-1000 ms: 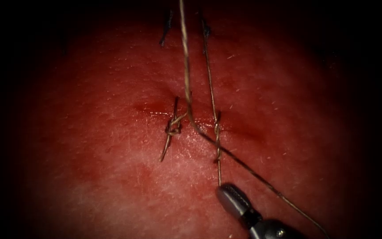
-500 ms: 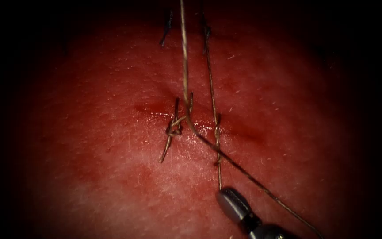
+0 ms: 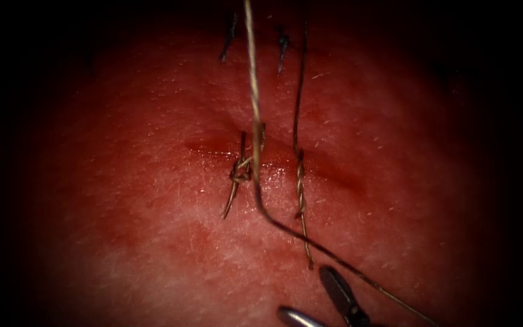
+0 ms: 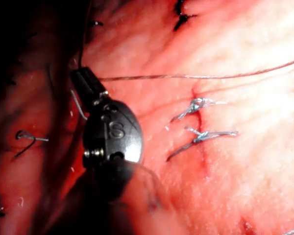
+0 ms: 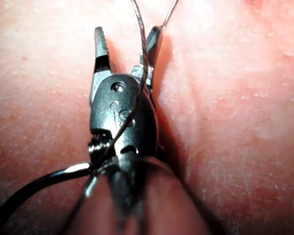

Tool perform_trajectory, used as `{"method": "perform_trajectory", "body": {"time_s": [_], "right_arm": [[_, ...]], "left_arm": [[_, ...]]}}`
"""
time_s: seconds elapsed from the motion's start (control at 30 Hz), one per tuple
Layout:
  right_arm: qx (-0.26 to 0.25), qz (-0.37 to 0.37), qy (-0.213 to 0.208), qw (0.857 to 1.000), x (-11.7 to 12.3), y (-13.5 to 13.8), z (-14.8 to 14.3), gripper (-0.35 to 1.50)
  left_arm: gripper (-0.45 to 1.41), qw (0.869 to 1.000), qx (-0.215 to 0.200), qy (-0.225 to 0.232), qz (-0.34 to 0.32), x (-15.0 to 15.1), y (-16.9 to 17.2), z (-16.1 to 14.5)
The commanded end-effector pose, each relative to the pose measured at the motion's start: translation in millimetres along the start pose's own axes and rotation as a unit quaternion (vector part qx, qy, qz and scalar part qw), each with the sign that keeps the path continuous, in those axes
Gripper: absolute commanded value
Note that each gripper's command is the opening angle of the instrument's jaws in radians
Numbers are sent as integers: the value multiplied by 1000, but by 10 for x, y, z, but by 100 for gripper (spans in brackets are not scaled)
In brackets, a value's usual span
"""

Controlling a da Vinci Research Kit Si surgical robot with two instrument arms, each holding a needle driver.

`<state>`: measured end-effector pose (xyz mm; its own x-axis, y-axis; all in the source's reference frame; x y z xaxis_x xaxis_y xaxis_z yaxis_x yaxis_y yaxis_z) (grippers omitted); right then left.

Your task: Wound Closure

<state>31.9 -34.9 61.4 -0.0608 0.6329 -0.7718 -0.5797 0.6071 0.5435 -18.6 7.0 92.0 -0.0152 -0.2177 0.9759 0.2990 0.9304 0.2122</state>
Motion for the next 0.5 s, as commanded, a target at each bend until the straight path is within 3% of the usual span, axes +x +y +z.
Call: {"method": "perform_trajectory", "body": {"time_s": [0.03, 0.13, 0.3, 0.33, 0.4, 0.47, 0.5], "right_arm": [[11, -2, 3, 1000, -10, -12, -1, 148], [52, -1, 12, 999, -6, -36, -17, 148], [104, 3, 16, 994, 6, -60, -38, 143], [150, 5, 16, 989, 15, -73, -51, 128], [183, -47, 9, 982, 25, -82, -63, 99], [215, -94, -2, 972, 41, -86, -76, 26], [211, -116, -7, 971, 62, -75, -85, 17]], "left_arm": [[-45, 1000, 9, -6, -3, -2, -9, 3], [-45, 998, 44, -38, -16, -36, -57, -17], [-45, 995, 78, -61, -23, -63, -100, -39], [-45, 993, 90, -70, -24, -71, -118, -49], [-45, 992, 102, -77, -25, -78, -135, -58], [-45, 990, 111, -81, -29, -85, -148, -65], [-45, 989, 117, -87, -33, -89, -157, -71]]}}
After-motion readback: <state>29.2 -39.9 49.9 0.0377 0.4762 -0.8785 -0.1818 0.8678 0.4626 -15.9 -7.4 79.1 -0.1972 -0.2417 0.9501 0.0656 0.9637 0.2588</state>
